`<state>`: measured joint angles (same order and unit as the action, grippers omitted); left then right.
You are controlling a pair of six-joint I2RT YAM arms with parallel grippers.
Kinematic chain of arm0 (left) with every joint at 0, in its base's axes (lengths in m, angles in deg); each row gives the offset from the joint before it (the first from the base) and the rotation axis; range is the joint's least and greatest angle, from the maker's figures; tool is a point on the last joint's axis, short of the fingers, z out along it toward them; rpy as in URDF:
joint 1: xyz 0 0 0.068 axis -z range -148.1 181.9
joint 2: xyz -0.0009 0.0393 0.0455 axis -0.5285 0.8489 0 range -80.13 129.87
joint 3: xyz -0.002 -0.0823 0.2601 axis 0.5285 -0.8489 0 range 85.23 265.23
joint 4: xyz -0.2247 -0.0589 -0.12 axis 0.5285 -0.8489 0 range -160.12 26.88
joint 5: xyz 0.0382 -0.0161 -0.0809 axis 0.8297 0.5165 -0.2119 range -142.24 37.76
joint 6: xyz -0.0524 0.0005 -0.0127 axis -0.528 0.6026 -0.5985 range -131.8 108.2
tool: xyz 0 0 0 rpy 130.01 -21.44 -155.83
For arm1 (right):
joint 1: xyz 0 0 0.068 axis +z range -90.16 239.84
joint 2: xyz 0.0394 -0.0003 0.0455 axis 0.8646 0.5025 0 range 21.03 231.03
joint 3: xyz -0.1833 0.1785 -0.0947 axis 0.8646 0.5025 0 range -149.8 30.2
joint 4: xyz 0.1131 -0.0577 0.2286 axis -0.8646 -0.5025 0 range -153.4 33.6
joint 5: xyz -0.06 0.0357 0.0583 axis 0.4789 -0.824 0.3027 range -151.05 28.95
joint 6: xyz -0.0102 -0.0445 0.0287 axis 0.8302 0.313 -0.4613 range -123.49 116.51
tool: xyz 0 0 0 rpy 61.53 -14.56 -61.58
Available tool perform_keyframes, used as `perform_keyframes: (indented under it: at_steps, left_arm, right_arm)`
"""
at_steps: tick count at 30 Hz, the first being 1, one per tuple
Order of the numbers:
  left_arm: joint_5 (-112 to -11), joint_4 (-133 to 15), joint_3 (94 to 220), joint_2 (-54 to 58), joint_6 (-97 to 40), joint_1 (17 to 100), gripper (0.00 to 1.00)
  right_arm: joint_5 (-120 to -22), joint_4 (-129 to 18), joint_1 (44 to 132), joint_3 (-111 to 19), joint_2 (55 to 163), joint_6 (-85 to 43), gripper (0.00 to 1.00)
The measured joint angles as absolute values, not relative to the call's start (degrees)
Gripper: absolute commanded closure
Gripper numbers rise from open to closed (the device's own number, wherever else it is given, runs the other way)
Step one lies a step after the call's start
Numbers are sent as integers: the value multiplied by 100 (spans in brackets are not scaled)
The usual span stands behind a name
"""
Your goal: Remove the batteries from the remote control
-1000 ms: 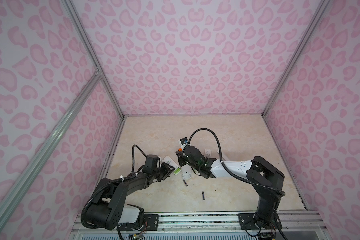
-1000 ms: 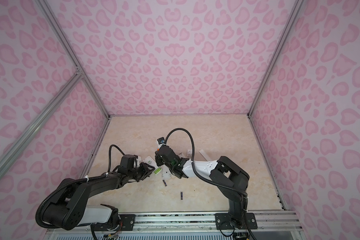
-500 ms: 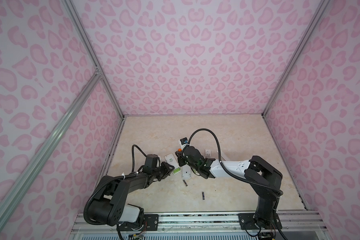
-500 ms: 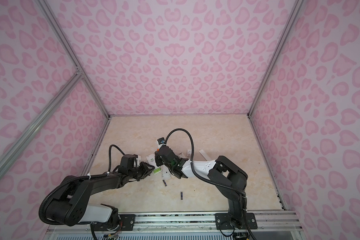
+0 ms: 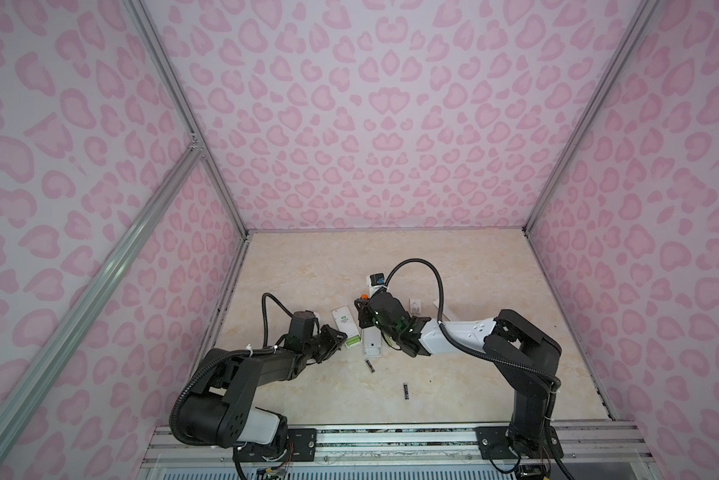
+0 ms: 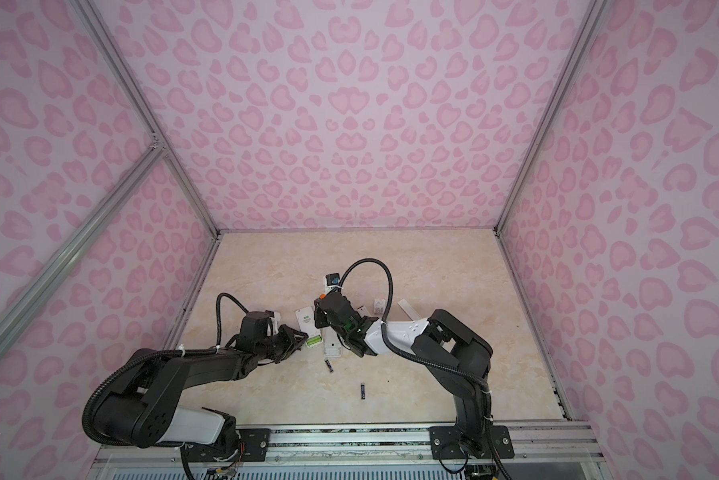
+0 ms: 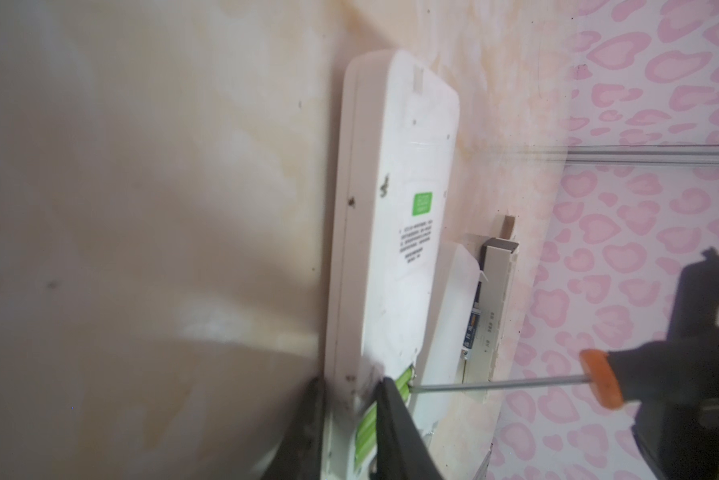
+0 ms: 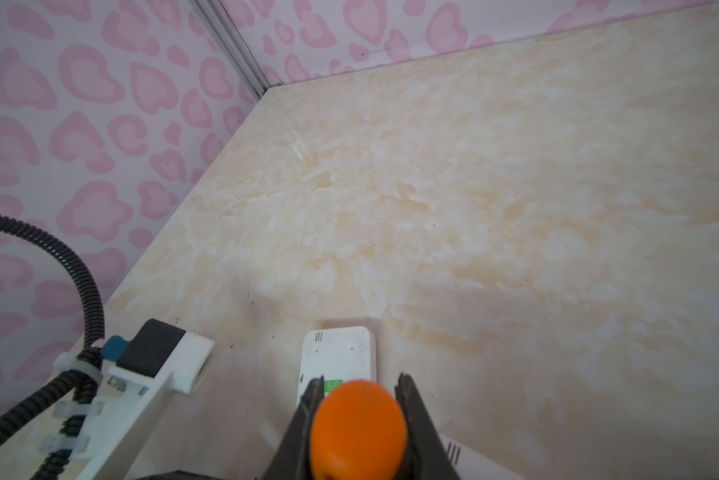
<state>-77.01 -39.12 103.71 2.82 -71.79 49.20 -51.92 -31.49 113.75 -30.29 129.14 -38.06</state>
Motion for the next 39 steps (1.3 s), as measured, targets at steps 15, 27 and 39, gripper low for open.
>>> perform_keyframes:
  at_steps: [15, 27, 39]
  left_arm:
    - [-7656, -3776, 10331, 271, -7347, 4966, 78]
    - [-7647, -3940, 10412, 256, -7343, 4968, 78]
    - [-7662, -4060, 10476, 256, -7319, 4971, 79]
  right_arm:
    - [-5227, -2797, 11259, -2830, 12750, -4457, 100]
    - [-5308, -2769, 11241, -2666, 12534, -4505, 100]
    - [-5278, -3057, 11499, -2251, 12077, -4416, 100]
